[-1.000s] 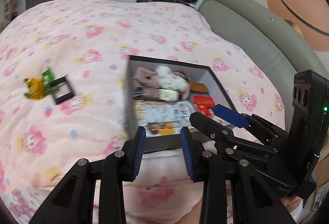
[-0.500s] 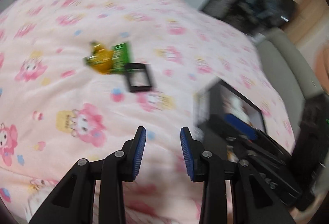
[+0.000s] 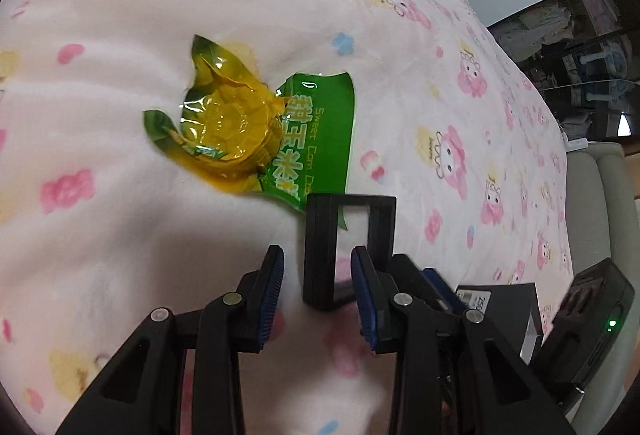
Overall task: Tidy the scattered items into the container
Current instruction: 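Grasp the black square frame with the left gripper, then lift the black square frame with the left gripper and carry it to the box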
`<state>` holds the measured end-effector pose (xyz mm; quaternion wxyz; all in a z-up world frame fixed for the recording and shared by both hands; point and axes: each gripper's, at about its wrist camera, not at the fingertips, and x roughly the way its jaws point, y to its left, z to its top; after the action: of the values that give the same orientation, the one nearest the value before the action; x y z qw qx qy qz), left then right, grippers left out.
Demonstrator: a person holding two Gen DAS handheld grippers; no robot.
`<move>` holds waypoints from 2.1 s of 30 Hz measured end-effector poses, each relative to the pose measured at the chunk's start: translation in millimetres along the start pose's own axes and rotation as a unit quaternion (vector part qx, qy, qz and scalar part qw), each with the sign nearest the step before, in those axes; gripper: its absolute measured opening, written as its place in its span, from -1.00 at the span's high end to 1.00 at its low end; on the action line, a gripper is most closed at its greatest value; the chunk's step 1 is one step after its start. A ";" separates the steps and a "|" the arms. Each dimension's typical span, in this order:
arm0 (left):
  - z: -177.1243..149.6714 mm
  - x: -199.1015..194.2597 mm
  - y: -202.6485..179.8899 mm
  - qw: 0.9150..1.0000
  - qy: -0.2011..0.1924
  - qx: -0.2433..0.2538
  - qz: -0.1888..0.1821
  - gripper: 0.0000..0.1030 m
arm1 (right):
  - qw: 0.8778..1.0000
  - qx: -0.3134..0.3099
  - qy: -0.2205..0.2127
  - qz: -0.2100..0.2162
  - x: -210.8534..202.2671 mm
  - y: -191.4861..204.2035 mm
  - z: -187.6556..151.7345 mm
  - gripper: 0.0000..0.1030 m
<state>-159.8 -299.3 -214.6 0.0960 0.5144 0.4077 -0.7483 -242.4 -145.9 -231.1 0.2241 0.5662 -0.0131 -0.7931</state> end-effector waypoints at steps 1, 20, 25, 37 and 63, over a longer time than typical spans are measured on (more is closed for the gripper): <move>-0.8 3.0 3.6 1.000 0.007 -0.003 -0.004 0.52 | 1.000 0.003 0.009 0.009 5.0 -0.1 -2.2 -0.02; -124.2 -35.3 -4.3 0.993 0.088 0.073 -0.006 0.73 | 0.999 -0.049 -0.006 0.010 -108.4 2.2 -165.4 0.35; -131.9 -36.4 5.6 0.997 0.060 0.050 0.006 0.73 | 0.999 -0.030 0.003 0.024 -115.0 -16.0 -188.0 0.35; -141.2 -44.3 -9.2 0.994 0.064 0.093 -0.010 0.72 | 0.997 -0.004 -0.022 0.067 -123.1 -16.6 -168.7 0.39; -180.9 -33.5 -10.9 0.988 0.096 0.088 0.084 0.56 | 0.995 0.007 -0.001 0.101 -144.4 -60.0 -207.2 0.02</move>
<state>-25.7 -173.2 -205.6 0.0737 0.6225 0.3028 -0.7179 -38.2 9.8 -193.1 0.2996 0.5627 -0.0761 -0.7667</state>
